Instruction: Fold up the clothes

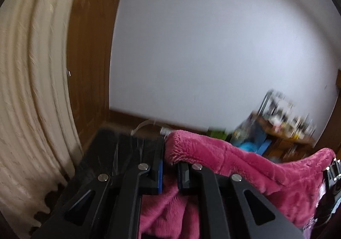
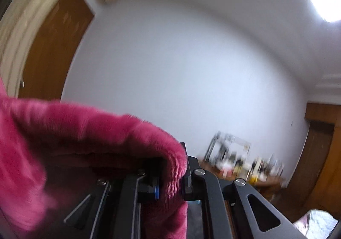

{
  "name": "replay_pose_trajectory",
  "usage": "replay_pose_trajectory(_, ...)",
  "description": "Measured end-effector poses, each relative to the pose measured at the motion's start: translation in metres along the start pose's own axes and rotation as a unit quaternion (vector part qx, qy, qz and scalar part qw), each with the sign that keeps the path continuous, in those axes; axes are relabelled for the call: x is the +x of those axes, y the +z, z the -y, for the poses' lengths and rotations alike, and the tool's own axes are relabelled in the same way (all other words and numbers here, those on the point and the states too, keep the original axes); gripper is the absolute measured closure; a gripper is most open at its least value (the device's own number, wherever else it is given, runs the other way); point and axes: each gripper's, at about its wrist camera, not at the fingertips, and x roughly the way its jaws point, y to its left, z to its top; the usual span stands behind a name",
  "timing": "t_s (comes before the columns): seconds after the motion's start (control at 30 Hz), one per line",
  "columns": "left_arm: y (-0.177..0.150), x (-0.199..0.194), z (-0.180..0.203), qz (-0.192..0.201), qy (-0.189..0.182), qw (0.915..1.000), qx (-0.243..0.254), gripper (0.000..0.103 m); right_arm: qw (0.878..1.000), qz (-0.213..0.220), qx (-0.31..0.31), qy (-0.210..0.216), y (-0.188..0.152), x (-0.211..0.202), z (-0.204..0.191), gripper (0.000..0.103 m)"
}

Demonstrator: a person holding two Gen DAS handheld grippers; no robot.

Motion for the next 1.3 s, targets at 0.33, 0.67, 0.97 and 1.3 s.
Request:
replay_pose_trajectory(0.33, -0.074, 0.269, 0.014, -0.224, 0.044, 0.9729, 0.037, 0.091, 0.944, -0.313, -0.051, 0.091, -0.126, 0.194, -0.092, 0.091)
replay_pose_trajectory(0.67, -0.099, 0.316, -0.003, -0.269, 0.066, 0.9589, 0.06, 0.086, 0.919, -0.381, 0.0, 0.104, -0.151, 0.223, -0.08, 0.037)
replay_pose_trajectory(0.97, -0.108, 0.31, -0.007, -0.276, 0.069, 0.9524, 0.109, 0.069, 0.92, -0.305, -0.148, 0.198, -0.134, 0.173, -0.131, 0.037)
replay_pose_trajectory(1.3, -0.129, 0.259, 0.03, -0.239, 0.06, 0.939, 0.24, 0.069, 0.855, -0.347, -0.186, 0.339, -0.164, 0.194, -0.18, 0.037)
